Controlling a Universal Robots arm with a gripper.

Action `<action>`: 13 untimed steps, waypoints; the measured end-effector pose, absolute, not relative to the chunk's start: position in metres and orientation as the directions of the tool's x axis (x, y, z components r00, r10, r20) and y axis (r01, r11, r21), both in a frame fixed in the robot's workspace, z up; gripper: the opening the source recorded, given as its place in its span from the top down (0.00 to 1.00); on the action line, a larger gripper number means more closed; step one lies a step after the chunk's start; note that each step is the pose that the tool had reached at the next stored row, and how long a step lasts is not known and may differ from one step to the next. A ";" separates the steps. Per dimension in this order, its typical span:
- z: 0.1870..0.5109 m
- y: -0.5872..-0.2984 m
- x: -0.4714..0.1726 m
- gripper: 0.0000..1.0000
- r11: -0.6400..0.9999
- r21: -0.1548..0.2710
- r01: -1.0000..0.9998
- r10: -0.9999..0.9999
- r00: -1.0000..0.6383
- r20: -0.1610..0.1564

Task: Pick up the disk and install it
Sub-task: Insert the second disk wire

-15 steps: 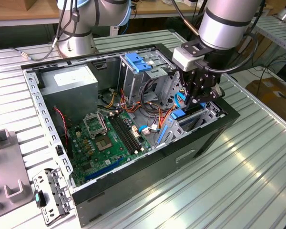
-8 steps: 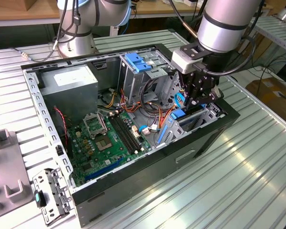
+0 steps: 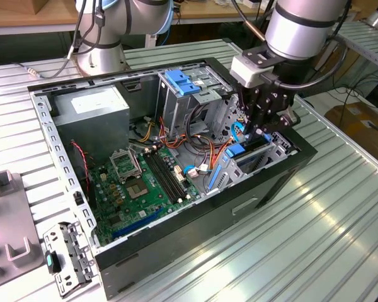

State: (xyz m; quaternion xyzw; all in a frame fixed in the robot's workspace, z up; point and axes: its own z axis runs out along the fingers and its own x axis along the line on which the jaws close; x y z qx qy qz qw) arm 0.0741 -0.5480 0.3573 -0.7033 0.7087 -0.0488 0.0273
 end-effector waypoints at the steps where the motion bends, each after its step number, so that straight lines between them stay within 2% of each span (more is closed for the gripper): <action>1: 0.359 -0.548 0.074 0.76 0.006 -0.108 -0.994 -1.000 -0.009 0.030; 4: 0.360 -0.548 0.074 0.78 0.006 -0.108 -0.994 -1.000 -0.009 0.030; 6: 0.361 -0.548 0.074 0.89 0.006 -0.108 -0.994 -1.000 -0.009 0.030; 13: 0.363 -0.548 0.074 0.89 0.006 -0.108 -0.994 -1.000 -0.009 0.030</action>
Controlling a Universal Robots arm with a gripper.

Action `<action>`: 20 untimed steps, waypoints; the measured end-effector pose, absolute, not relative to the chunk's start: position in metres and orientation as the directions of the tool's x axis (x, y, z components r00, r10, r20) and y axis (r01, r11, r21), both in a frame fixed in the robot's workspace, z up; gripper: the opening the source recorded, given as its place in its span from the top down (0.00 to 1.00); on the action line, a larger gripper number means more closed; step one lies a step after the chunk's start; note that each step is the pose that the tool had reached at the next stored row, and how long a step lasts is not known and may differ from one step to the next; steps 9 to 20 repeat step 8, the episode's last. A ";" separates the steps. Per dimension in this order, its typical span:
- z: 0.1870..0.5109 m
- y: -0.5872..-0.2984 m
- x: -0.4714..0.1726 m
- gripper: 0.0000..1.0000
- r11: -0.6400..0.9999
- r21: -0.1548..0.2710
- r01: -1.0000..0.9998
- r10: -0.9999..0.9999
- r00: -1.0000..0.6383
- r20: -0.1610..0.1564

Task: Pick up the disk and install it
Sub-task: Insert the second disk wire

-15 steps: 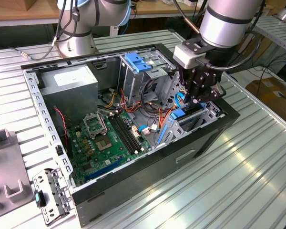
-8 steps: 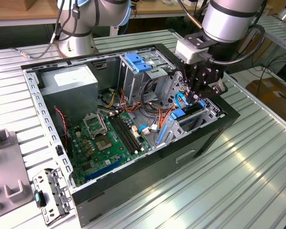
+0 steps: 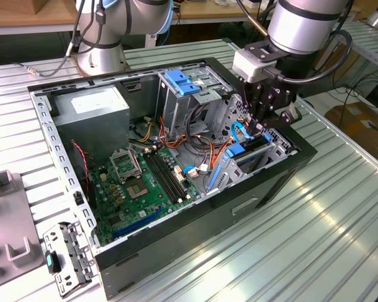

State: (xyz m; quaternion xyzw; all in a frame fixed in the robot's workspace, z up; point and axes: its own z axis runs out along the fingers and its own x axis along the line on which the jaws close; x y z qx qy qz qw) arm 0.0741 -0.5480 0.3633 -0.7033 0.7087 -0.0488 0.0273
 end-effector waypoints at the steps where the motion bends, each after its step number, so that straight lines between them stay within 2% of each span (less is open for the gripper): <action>1: 0.364 -0.548 0.074 0.89 0.006 -0.108 -0.994 -1.000 -0.009 0.030; 20: 0.367 -0.548 0.074 0.89 0.006 -0.108 -0.994 -1.000 -0.009 0.030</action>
